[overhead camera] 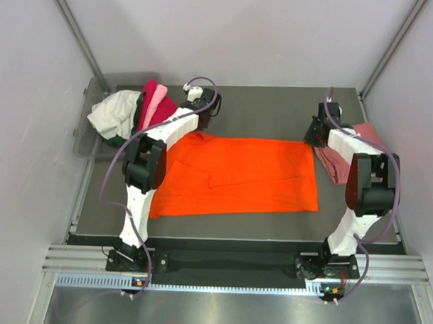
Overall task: Fold and stack the t-shirts
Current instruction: Fold the tshirt
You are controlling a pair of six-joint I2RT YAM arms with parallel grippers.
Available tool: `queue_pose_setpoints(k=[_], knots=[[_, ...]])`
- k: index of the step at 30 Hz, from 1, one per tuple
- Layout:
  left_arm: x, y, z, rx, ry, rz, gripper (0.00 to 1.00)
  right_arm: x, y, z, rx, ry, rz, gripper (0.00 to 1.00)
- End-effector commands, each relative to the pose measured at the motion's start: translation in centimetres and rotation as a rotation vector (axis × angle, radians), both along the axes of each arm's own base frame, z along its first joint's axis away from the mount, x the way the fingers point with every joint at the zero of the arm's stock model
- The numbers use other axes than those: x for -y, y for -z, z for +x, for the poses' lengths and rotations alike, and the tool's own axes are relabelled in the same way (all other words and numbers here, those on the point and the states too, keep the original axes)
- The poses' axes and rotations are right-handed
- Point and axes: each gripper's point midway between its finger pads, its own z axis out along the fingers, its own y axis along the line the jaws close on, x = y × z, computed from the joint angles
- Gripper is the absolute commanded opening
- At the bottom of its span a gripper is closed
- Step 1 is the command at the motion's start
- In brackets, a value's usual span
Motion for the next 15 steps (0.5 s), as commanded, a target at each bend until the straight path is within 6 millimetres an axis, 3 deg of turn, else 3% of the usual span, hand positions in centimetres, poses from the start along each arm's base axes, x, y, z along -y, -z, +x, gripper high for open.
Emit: queue_pose_setpoints(k=[1,8,15], knots=[[-1.4,-4.8,-1.1,0.076,-0.047,0.039,0.0,-0.1,-2.2,-0.1,0.045,-0.001,0.016,0.0],[-2.0,-6.7,-3.7,0.072,-0.077,0.103,0.0,-0.1,-1.6,-0.7,0.017,-0.009,0.014,0.0],[-1.6,-6.3,-7.0,0.035,-0.08,0.11,0.0,0.1,-1.9,-1.1,0.006,-0.011,0.0,0.0]])
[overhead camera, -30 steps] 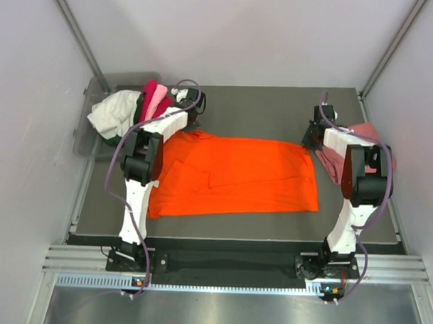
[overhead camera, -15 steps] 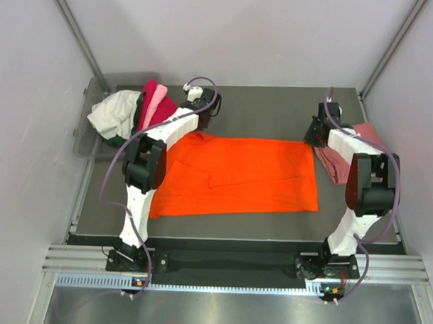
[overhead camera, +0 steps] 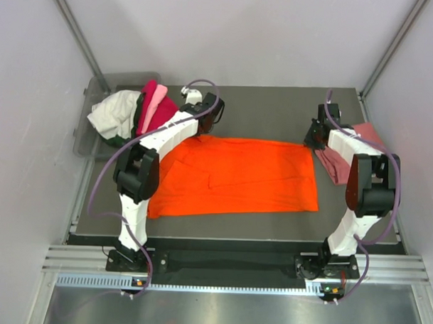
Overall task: Fold and stack the t-shirts
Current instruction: Fold the tshirt
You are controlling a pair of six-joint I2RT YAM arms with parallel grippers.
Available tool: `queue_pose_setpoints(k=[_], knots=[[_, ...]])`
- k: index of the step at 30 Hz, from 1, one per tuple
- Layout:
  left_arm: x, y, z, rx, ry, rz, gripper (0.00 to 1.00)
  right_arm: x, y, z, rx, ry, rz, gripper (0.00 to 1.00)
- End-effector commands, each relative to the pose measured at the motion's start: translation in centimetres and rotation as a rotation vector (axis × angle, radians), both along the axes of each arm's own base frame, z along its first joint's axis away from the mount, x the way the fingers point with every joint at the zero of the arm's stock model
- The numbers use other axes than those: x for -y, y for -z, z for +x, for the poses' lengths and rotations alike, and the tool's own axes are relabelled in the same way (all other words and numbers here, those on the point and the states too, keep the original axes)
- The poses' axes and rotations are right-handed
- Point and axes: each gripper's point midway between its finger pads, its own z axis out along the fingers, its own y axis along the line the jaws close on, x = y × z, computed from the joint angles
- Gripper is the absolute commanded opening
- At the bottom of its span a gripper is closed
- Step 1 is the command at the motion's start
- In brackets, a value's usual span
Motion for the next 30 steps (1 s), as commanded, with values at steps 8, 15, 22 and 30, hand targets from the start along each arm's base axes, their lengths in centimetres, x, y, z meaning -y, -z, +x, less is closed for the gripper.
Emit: queue_pose_setpoints(k=[8,15,22,30], knots=[[-1.4,-2.0,-6.1,-0.006,-0.111,0.019,0.0,0.9,-2.5,-0.9,0.062,0.025,-0.031,0.0],[-1.3,-2.0,-8.6,0.007,-0.124,-0.029,0.0,0.8,-4.4,-1.2,0.214,0.031,-0.012,0.0],[-0.7,-2.3,-11.0,0.012,-0.117,-0.092,0.0,0.7,-4.1,-2.0,0.218,0.019,-0.012,0.0],[-1.6,-1.5,-13.8,-0.007,-0.214,-0.066,0.0,0.5,-3.6,-2.4,0.203,0.019,0.002,0.0]])
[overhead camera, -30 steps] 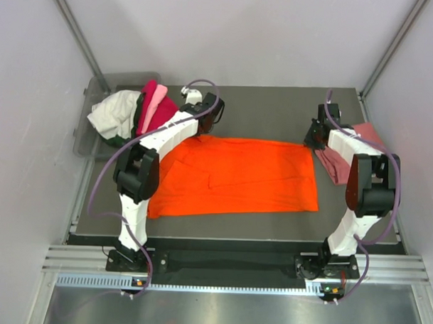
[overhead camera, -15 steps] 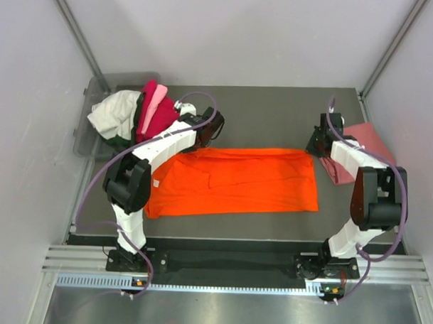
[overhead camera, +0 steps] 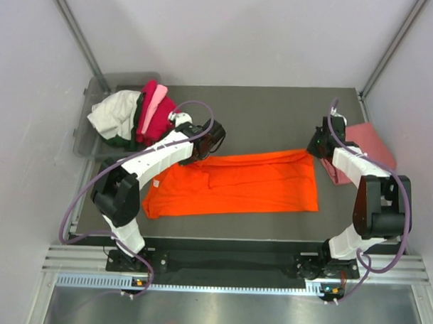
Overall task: Fold and stack the t-shirts
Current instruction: Fold the tshirt
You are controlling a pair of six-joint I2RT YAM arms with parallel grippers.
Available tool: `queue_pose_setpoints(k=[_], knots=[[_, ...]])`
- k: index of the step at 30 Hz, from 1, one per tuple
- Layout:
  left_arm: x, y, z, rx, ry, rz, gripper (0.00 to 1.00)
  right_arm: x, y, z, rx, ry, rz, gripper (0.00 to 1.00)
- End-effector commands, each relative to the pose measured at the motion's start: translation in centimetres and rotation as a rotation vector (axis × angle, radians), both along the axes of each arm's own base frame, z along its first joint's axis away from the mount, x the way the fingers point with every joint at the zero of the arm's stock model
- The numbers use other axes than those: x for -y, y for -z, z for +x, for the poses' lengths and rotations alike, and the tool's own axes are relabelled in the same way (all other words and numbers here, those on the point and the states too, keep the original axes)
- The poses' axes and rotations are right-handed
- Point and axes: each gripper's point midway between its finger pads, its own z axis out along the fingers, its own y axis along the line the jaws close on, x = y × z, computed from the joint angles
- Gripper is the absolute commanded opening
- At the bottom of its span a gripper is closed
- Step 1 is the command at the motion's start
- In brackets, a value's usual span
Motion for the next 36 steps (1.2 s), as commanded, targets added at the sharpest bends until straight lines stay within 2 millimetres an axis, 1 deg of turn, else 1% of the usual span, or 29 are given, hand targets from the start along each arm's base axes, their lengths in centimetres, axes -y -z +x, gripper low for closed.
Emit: queue_pose_setpoints(k=[1,3,4,6,11,16,22,29,36], knots=[[-2.0,-0.4,-2.4,-0.004,-0.111,0.037,0.0,0.0,-2.0,0.9,0.077,0.006,0.008,0.0],[-2.1,-0.1,-2.7,0.0,-0.127,0.034,0.0,-0.1,-2.1,1.0,0.082,0.008,0.015,0.0],[-2.1,-0.3,-2.9,0.011,-0.133,0.017,0.0,-0.1,-2.1,1.0,0.082,0.011,0.018,0.0],[-2.2,0.1,-3.3,0.013,-0.136,-0.001,0.0,-0.1,-2.4,1.0,0.096,0.014,0.024,0.0],[-2.2,-0.3,-4.3,0.047,-0.123,-0.06,0.0,-0.1,-2.6,0.7,0.11,0.02,0.032,0.0],[-2.5,-0.3,-5.0,0.059,-0.124,-0.085,0.0,-0.1,-2.0,0.1,0.098,0.029,0.041,0.0],[-2.8,0.8,-6.0,0.051,-0.12,-0.113,0.0,-0.1,-2.0,-0.4,0.105,0.038,0.049,0.0],[-2.9,2.1,-6.4,0.042,-0.123,-0.122,0.0,0.1,-1.9,-1.0,0.131,0.044,0.039,0.0],[-3.1,2.7,-6.9,0.031,-0.117,-0.119,0.0,0.2,-0.9,-2.1,0.108,0.053,0.04,0.0]])
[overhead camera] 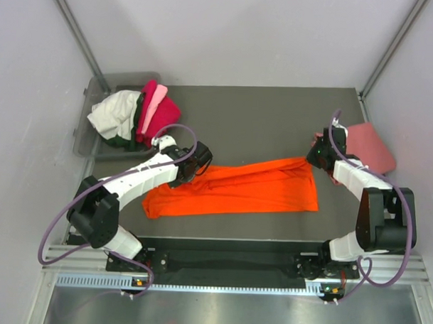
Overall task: Fold and stack the t-shirts
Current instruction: Fold the tshirt
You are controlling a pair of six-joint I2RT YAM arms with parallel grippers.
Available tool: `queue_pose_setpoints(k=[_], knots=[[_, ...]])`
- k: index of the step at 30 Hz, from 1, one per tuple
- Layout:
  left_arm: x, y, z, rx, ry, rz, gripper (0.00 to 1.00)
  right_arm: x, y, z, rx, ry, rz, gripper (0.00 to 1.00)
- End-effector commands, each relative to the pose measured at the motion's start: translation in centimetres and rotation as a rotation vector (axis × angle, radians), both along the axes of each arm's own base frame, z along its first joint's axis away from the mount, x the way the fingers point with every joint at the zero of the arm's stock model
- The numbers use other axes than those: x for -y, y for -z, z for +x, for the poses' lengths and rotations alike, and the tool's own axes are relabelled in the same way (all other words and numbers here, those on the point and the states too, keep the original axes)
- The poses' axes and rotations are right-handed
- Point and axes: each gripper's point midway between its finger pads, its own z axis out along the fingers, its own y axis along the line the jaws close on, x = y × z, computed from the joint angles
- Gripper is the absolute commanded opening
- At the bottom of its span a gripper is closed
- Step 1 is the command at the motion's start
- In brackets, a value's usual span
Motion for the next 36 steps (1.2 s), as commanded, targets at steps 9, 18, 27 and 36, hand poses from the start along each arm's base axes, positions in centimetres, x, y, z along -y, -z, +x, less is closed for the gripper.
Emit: queue_pose_setpoints(k=[9,18,27,36], knots=[[-0.7,0.2,-0.5,0.021,0.002,0.001,0.0,0.9,-1.3,-0.9,0.105,0.054,-0.01,0.0],[0.0,1.7,-0.2,0.012,0.025,-0.018,0.0,2.4,-2.5,-2.5,0.135,0.111,-0.063,0.0],[0.1,2.5,-0.1,-0.004,0.035,-0.003,0.0,3.2,-2.2,-4.5,0.125,0.155,-0.08,0.0],[-0.3,4.1,-1.6,-0.016,0.054,-0.037,0.18,4.2,-1.8,-6.4,0.188,0.269,-0.058,0.17]])
